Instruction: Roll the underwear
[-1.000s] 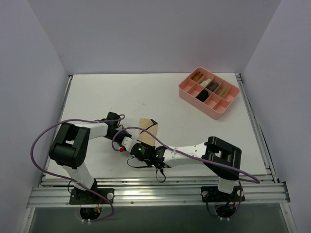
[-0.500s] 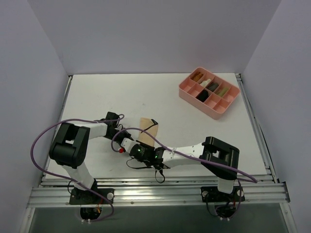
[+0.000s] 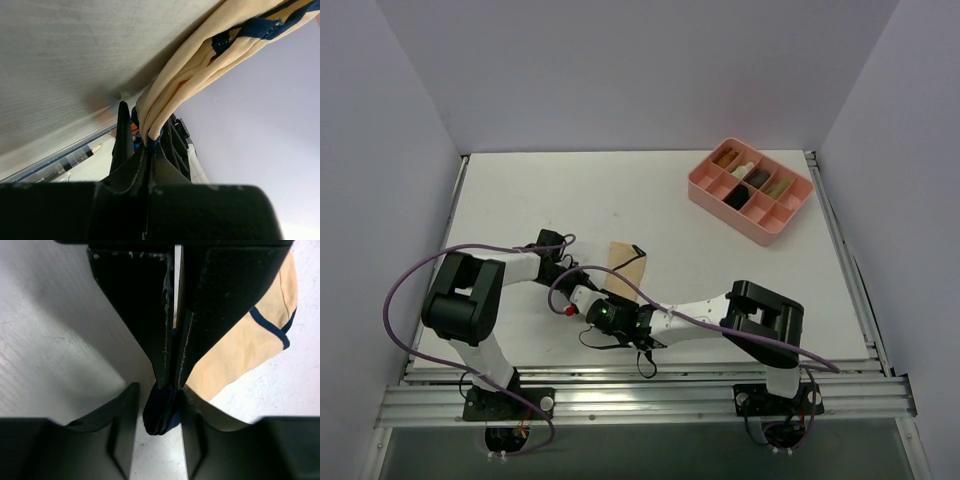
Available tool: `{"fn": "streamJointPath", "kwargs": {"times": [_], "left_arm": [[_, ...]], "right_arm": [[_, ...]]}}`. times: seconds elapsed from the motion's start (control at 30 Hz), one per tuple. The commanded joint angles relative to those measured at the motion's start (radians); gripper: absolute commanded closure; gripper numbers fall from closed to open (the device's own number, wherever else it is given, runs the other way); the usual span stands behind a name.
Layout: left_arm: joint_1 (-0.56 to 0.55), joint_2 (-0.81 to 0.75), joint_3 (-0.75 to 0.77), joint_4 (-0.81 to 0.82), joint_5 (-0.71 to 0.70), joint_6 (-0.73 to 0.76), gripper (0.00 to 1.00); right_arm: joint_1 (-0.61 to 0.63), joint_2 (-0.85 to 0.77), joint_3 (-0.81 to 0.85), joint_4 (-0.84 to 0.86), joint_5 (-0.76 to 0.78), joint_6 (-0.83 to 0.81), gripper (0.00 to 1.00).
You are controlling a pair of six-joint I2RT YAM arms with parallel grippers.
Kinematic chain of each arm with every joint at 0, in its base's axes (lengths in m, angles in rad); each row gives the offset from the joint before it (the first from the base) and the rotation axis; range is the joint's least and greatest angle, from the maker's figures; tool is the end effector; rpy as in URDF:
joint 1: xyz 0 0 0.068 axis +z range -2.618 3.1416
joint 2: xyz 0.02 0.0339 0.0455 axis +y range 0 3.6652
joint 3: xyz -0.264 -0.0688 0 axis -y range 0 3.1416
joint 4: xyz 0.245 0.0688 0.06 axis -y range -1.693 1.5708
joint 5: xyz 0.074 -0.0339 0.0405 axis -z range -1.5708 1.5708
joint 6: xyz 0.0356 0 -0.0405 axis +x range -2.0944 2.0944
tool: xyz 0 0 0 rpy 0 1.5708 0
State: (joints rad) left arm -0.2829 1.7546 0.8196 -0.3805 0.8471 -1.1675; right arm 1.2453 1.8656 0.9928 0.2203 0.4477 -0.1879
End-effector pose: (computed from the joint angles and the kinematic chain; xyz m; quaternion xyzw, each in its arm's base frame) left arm 0.2678 -0.1056 0.1171 0.3397 -0.8396 0.3821 0.1835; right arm 0.1375 0.3593 0.1526 -0.4999 0.7237 0.0461 0.4735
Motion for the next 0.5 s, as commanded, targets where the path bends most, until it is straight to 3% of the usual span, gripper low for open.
{"fn": "streamJointPath", "kwargs": {"times": [0.0,0.23,0.27,0.47], "left_arm": [[0.007,0.025,0.009,0.000,0.026,-0.015,0.98],[0.010,0.042,0.027,0.002,0.041,0.000,0.97],[0.010,0.042,0.035,-0.011,0.032,0.014,0.89],[0.025,0.054,0.188,-0.270,-0.092,0.238,0.73]], "right_arm": [[0.003,0.017,0.010,0.014,0.057,0.001,0.70],[-0.010,0.017,0.006,0.016,0.059,-0.025,1.00],[-0.015,0.015,0.007,0.010,0.046,-0.027,1.00],[-0.040,0.007,0.050,-0.131,-0.029,0.053,1.00]]}}
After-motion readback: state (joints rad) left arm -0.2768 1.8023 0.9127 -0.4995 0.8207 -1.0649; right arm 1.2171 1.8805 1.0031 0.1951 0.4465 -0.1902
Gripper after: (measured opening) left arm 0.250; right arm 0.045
